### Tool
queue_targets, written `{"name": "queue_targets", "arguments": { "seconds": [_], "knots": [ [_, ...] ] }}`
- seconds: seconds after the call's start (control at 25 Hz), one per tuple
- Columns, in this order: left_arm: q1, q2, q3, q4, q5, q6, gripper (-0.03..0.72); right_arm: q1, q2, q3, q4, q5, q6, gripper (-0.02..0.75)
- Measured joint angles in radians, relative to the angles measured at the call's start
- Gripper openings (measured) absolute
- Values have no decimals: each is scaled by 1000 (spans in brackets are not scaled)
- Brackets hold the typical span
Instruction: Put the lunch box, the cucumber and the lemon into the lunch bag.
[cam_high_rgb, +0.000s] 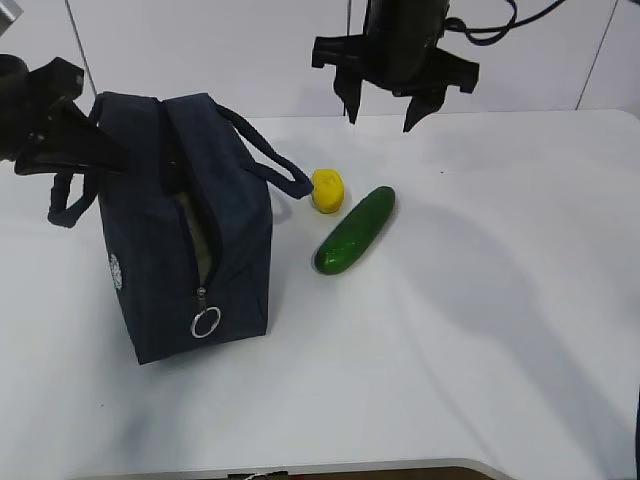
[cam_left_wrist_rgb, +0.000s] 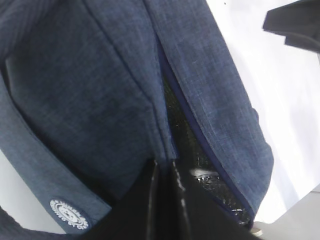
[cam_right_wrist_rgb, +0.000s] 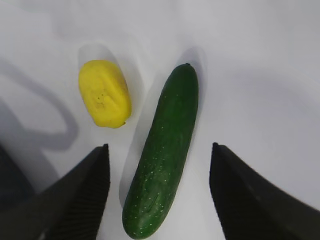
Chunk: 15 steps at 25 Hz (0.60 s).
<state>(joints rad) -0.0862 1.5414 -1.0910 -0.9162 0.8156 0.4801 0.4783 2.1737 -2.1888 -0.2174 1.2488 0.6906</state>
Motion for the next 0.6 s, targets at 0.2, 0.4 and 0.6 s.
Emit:
{"name": "queue_targets", "arguments": {
  "seconds": [0.2,0.4,0.6],
  "knots": [
    [0,0,0,0,-7,0,-2,0,45,0,2,0,97,499],
    [0,0,0,0,-7,0,-3,-6,69,0,4,0,140,526],
    [0,0,0,0,-7,0,-3,-11,120,0,36,-2,151,598]
  ]
}}
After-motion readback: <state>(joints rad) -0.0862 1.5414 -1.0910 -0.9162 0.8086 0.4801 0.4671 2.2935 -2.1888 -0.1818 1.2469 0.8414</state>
